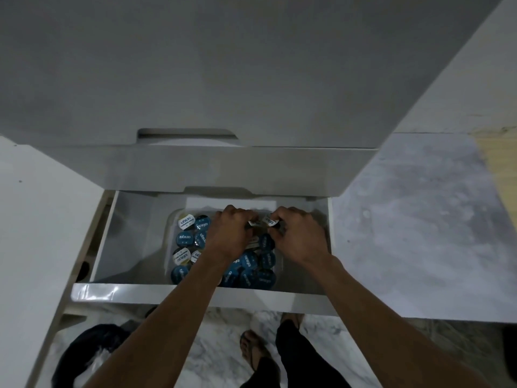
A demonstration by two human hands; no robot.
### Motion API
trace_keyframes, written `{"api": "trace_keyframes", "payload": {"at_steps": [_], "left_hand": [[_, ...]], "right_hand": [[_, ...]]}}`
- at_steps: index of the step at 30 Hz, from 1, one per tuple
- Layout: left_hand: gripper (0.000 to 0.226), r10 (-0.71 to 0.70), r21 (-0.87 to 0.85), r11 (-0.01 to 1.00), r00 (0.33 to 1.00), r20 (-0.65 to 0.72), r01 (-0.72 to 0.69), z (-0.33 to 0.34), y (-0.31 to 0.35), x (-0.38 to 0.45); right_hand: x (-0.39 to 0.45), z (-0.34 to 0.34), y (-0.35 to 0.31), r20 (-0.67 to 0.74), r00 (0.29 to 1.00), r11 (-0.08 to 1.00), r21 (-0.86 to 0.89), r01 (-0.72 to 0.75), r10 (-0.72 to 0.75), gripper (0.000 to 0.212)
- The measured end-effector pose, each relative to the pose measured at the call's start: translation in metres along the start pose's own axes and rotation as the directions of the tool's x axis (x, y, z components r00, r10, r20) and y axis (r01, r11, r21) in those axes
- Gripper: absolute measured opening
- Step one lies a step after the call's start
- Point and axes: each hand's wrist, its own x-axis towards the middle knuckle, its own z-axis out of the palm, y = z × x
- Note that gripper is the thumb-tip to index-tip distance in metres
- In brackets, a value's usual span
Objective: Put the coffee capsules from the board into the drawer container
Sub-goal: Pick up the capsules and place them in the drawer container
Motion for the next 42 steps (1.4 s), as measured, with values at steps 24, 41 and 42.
{"api": "trace_keyframes", "payload": {"at_steps": [24, 41, 42], "left_hand": [[0.019, 0.094, 0.044, 0.995, 0.995, 0.013, -0.095, 0.008, -0.003, 0.003], [0.016, 0.100, -0.024, 0.995, 0.995, 0.026, -0.099, 0.014, -0.017, 0.002], [0.016, 0.092, -0.038, 0.995, 0.996, 0.022, -0.091, 0.015, -0.018, 0.002]], "right_hand": [[0.016, 0.007, 0.001, 0.130, 0.982, 0.948, -0.269, 0.168, -0.138, 0.022], [0.007, 0.014, -0.006, 0.220, 0.961, 0.920, -0.314, 0.232, -0.168, 0.032], [0.007, 0.014, -0.005, 0.221, 0.961, 0.920, -0.316, 0.231, -0.165, 0.034]]}}
